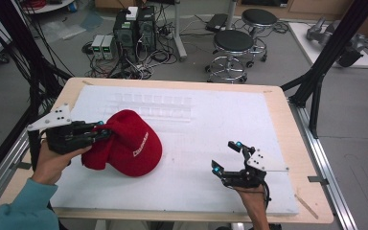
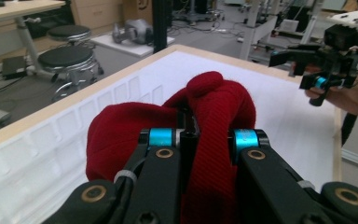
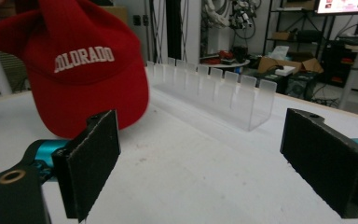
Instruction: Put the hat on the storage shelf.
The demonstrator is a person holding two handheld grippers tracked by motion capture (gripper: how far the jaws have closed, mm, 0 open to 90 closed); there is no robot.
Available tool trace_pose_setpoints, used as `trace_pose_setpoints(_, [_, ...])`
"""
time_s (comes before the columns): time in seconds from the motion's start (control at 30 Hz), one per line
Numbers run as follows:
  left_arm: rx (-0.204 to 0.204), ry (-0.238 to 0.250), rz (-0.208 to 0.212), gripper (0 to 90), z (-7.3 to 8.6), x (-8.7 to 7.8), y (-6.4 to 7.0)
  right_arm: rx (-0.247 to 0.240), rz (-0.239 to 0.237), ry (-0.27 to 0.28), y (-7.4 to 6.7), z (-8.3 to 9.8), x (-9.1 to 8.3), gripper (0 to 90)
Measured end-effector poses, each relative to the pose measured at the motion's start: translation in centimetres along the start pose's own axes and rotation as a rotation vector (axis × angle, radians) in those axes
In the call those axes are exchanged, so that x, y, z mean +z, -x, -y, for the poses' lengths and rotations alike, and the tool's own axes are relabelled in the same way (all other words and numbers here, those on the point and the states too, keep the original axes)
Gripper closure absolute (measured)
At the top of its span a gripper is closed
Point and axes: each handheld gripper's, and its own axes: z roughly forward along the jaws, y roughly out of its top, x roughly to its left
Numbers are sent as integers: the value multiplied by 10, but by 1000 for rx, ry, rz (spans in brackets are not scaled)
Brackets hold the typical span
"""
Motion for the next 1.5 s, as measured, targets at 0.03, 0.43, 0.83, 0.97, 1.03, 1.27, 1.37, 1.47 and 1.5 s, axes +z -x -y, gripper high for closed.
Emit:
trace_pose_setpoints(0.03, [1,3,8,852,-3,3,2,0,0,0,0,0,0,109])
trace_pose_setpoints(0.43, [4,-42,36,853,-20,48,20,-9,-181,-60,-11,-31,32,110])
trace_pose_setpoints(0.83, [22,-62,69,853,-25,79,35,-46,-290,-130,-26,-57,75,110])
trace_pose_setpoints(0.97, [35,-72,80,853,-28,86,40,-43,-313,-123,-30,-62,83,111])
trace_pose_setpoints(1.03, [44,-75,85,853,-29,89,43,-46,-326,-132,-32,-64,89,114])
trace_pose_setpoints(1.27, [57,-81,95,852,-30,92,47,-31,-354,-156,-35,-68,101,277])
trace_pose_setpoints(1.37, [60,-87,100,852,-30,93,48,-27,-364,-175,-34,-67,103,292])
trace_pose_setpoints(1.47, [64,-85,105,852,-30,94,49,-14,-369,-196,-34,-66,105,299])
trace_pose_setpoints(1.5, [60,-83,108,852,-30,94,50,-23,-371,-199,-34,-66,107,326])
